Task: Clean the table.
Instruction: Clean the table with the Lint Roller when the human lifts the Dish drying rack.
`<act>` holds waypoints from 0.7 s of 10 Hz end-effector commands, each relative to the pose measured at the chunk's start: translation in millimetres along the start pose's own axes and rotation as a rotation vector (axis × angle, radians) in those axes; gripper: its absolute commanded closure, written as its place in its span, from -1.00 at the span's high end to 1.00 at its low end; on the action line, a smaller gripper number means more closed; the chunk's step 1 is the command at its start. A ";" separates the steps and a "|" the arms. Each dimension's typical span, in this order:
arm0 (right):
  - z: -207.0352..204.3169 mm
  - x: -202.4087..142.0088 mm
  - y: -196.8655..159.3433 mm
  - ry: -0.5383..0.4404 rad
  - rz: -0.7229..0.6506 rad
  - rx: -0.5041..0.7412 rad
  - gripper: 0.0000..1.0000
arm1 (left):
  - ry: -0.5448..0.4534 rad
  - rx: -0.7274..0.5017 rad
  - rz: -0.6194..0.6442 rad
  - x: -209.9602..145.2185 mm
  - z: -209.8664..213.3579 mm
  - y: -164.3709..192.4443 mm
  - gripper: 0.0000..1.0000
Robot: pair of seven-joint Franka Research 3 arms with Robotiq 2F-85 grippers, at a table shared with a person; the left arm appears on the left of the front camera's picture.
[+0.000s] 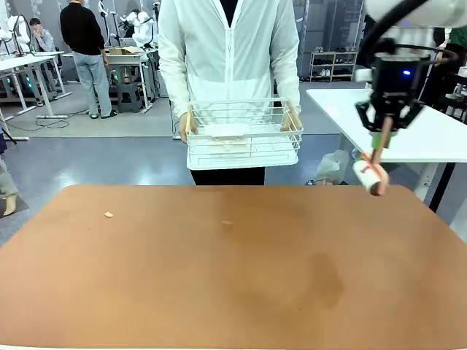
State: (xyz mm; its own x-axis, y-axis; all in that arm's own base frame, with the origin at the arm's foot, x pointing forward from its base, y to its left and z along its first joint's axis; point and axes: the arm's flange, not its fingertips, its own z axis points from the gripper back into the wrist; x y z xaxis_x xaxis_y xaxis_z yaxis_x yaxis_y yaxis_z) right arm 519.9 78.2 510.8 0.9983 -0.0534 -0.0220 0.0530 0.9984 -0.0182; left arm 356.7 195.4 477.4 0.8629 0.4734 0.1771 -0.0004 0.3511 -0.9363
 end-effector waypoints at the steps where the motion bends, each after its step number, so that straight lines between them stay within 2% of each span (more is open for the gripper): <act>1: -13.4 -22.3 -16.6 -0.031 -0.014 0.031 -0.58 | -0.001 -0.026 -0.007 -0.4 2.8 -1.1 1.00; 2: -17.4 -22.4 -17.5 -0.054 0.008 0.073 -0.58 | -0.001 -0.026 -0.007 -0.4 2.8 -1.1 1.00; 3: -7.4 -8.7 -19.1 0.002 -0.026 0.002 -0.58 | -0.001 -0.026 -0.007 -0.4 2.8 -1.1 1.00; 7: -7.4 -8.7 -19.1 0.002 -0.026 0.002 -0.58 | -0.001 -0.026 -0.007 -0.4 2.8 -1.1 1.00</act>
State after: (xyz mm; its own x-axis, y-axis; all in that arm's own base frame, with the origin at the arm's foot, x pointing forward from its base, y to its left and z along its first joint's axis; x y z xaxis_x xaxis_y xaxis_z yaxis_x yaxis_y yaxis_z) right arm 508.3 58.7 500.5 0.9973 -0.0719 -0.0147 0.0719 0.9974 -0.0040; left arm 356.6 195.5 477.4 0.8627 0.4736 0.1772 -0.0005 0.3511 -0.9363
